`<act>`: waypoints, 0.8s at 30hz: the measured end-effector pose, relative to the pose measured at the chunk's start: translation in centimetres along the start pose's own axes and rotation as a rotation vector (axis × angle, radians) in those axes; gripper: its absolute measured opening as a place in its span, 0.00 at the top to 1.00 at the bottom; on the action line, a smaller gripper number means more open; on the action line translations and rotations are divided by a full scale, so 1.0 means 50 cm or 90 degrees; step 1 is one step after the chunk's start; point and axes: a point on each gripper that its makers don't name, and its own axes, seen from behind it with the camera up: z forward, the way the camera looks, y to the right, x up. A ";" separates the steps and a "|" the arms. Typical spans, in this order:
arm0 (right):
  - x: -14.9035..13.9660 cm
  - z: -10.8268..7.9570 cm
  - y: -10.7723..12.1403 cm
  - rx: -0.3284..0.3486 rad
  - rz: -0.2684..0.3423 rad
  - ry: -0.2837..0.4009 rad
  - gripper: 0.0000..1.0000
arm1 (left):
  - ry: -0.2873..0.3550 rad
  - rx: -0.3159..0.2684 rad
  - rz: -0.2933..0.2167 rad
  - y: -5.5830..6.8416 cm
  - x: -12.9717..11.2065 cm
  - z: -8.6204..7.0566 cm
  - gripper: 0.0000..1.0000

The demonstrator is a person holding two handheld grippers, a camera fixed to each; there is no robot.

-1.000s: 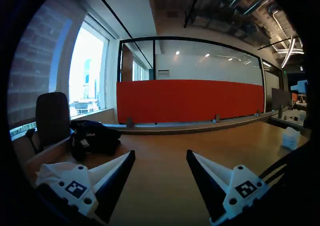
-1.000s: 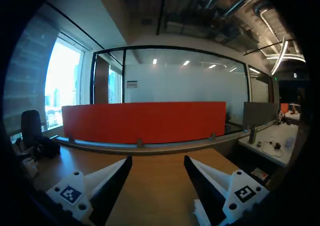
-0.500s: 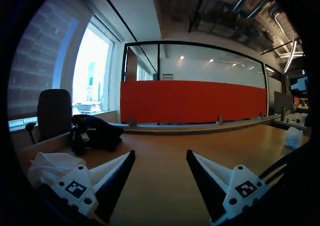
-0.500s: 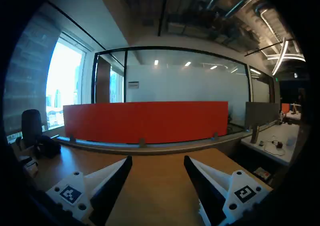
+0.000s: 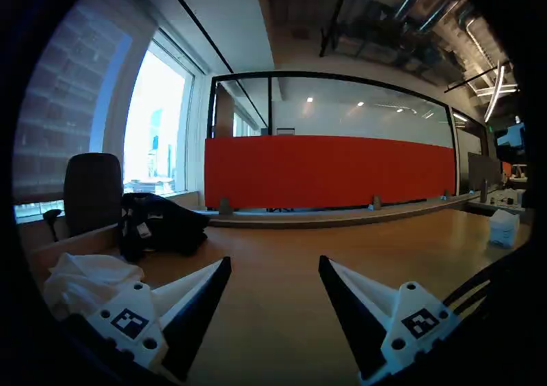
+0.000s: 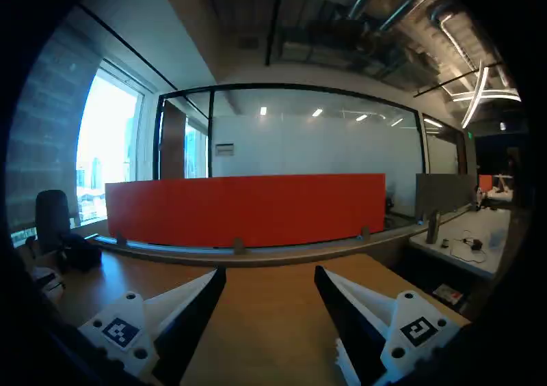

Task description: Fold towel

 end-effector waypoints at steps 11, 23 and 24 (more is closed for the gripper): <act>-0.001 -0.003 -0.002 0.002 -0.004 0.002 0.00 | -0.001 0.004 0.001 -0.002 0.000 0.000 0.05; 0.007 -0.001 0.018 -0.001 -0.017 0.027 0.00 | -0.001 0.004 0.000 -0.002 0.000 0.000 0.05; 0.010 -0.002 0.018 0.000 -0.014 0.031 0.00 | -0.001 0.004 0.000 -0.002 0.000 0.000 0.05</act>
